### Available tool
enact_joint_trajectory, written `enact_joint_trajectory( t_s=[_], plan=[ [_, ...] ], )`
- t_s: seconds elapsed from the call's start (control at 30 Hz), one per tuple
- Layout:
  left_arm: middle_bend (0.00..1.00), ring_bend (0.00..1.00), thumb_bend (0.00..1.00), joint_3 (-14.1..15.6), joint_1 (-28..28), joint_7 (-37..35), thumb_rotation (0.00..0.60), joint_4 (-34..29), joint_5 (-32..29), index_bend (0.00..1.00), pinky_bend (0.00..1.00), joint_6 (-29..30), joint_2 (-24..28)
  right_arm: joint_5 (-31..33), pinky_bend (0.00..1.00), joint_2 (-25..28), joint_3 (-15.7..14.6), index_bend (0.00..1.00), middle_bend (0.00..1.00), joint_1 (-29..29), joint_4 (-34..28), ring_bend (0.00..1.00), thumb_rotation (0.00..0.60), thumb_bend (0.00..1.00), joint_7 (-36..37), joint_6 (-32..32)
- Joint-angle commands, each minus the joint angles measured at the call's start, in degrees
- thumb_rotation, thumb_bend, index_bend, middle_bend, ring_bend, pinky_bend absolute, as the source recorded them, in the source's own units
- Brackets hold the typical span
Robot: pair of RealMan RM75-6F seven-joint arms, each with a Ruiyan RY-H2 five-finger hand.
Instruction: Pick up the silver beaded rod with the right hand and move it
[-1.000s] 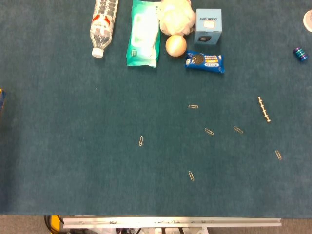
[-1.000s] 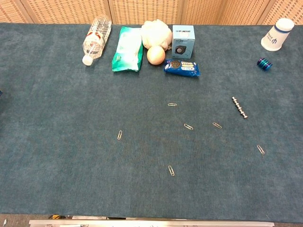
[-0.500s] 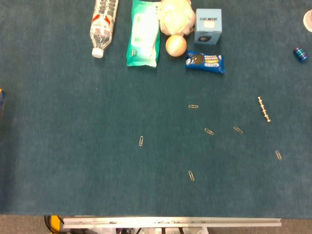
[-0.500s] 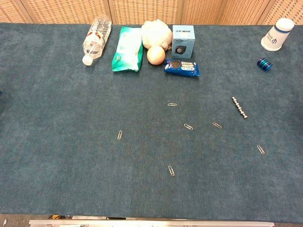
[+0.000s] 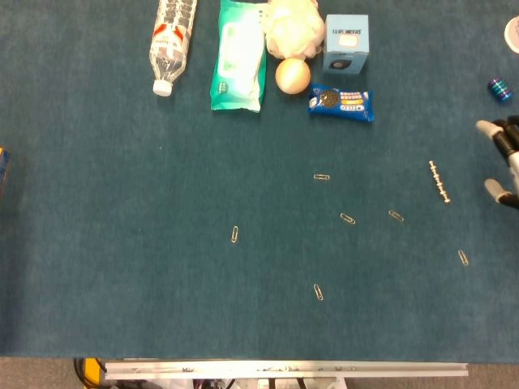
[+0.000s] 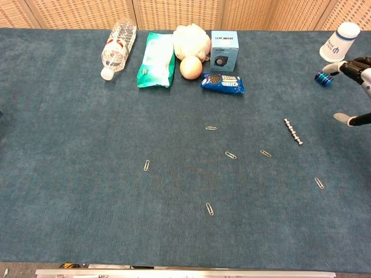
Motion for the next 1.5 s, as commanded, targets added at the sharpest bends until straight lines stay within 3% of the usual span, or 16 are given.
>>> enact_joint_trajectory(
  t_s=[0.03, 1.03, 1.5],
  plan=[
    [0.34, 0.25, 0.42, -0.06, 0.02, -0.06, 0.6, -0.06, -0.09, 0.33, 0.41, -0.01, 0.09, 0.43, 0.39, -0.86, 0.26, 0.24, 0.28, 0.89, 0.46, 0.21, 0.6, 0.15, -0.98, -1.06],
    [0.35, 0.25, 0.42, -0.64, 0.6, -0.83, 0.6, -0.89, -0.98, 0.35, 0.41, 0.62, 1.23, 5.66, 0.39, -7.59, 0.6, 0.27, 0.28, 4.1, 2.53, 0.2, 0.6, 0.15, -5.48, -5.23],
    [0.35, 0.25, 0.42, -0.95, 0.95, -1.31, 0.6, -1.21, -1.28, 0.35, 0.41, 1.11, 1.72, 6.09, 0.39, -9.58, -1.48, 0.27, 0.28, 4.67, 5.51, 0.19, 0.6, 0.14, -6.03, -7.44]
  ],
)
